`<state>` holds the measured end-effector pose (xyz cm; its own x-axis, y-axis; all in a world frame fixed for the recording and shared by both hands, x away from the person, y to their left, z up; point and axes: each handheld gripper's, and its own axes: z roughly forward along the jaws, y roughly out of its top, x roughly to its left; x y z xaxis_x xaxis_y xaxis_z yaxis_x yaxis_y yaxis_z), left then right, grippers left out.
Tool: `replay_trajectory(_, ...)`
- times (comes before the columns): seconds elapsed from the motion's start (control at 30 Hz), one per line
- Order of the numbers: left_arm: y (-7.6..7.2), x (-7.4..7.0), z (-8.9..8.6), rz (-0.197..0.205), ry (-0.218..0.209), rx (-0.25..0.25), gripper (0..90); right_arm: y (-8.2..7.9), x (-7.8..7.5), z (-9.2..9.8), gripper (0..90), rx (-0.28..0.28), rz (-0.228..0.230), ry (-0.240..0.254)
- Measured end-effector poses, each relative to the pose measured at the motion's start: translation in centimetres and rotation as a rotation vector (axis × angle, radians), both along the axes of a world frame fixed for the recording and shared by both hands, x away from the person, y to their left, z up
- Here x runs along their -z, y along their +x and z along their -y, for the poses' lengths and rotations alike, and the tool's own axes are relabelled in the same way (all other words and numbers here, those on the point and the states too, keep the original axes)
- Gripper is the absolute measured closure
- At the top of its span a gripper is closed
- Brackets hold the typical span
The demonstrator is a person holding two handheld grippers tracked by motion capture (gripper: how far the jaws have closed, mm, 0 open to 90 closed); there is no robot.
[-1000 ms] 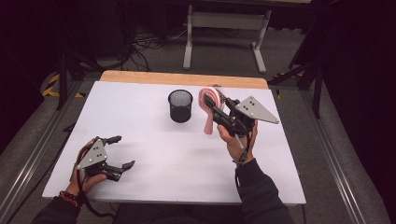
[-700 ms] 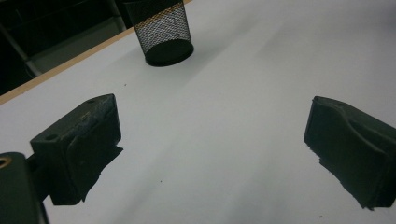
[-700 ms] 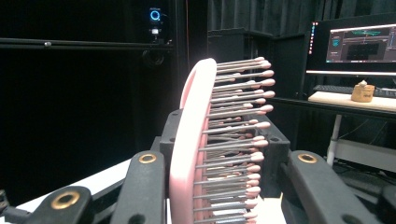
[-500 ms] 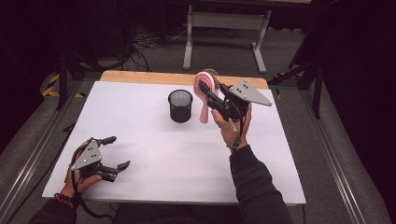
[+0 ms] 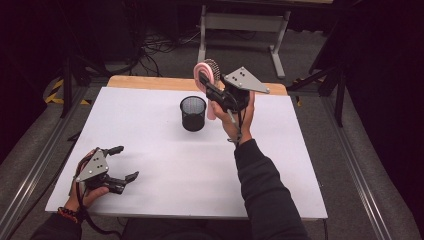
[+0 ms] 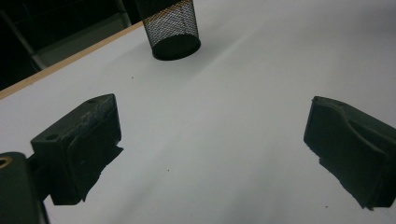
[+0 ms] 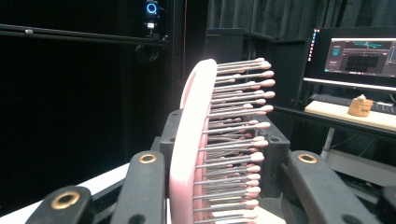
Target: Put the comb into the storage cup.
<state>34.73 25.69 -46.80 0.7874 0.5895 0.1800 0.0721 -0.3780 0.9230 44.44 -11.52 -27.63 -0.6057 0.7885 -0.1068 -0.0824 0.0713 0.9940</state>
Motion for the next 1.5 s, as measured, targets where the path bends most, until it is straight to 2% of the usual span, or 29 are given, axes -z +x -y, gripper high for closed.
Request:
replay_trajectory(0.07,0.0,0.0,0.0,0.001,-0.005,0.003,4.7,0.3,-0.3,-0.2,62.9,0.000,0.003,0.010)
replay_trajectory(0.1,0.0,0.0,0.0,0.000,-0.008,0.003,4.6,0.5,-0.3,-0.1,62.9,-0.003,0.010,-0.006)
replay_trajectory(0.23,0.0,0.0,0.0,-0.003,-0.011,0.007,4.7,1.3,-0.8,-0.5,62.9,0.005,0.006,0.018)
replay_trajectory(0.37,0.0,0.0,0.0,0.000,-0.009,0.007,4.8,2.1,-1.0,-0.7,62.9,0.011,0.003,0.020)
replay_trajectory(0.73,0.0,0.0,0.1,-0.001,-0.009,0.018,4.7,3.6,-0.5,-1.1,62.9,0.028,-0.022,0.030)
replay_trajectory(1.1,0.0,-0.1,-0.1,0.001,-0.016,0.021,4.4,4.7,-0.5,-1.6,62.9,0.039,-0.027,0.041)
replay_trajectory(1.37,0.0,-0.1,0.0,-0.007,-0.032,0.034,4.1,5.6,0.0,-2.2,62.9,0.046,-0.034,0.038)
replay_trajectory(1.4,0.0,-0.1,0.0,-0.007,-0.032,0.035,4.1,5.7,0.1,-2.1,62.9,0.046,-0.029,0.018)
replay_trajectory(1.43,0.0,-0.1,0.0,-0.007,-0.030,0.036,4.1,5.8,0.1,-2.2,63.0,0.046,-0.038,0.038)
replay_trajectory(1.5,0.0,-0.1,0.0,-0.005,-0.030,0.037,4.2,6.0,0.2,-2.4,62.9,0.047,-0.041,0.035)
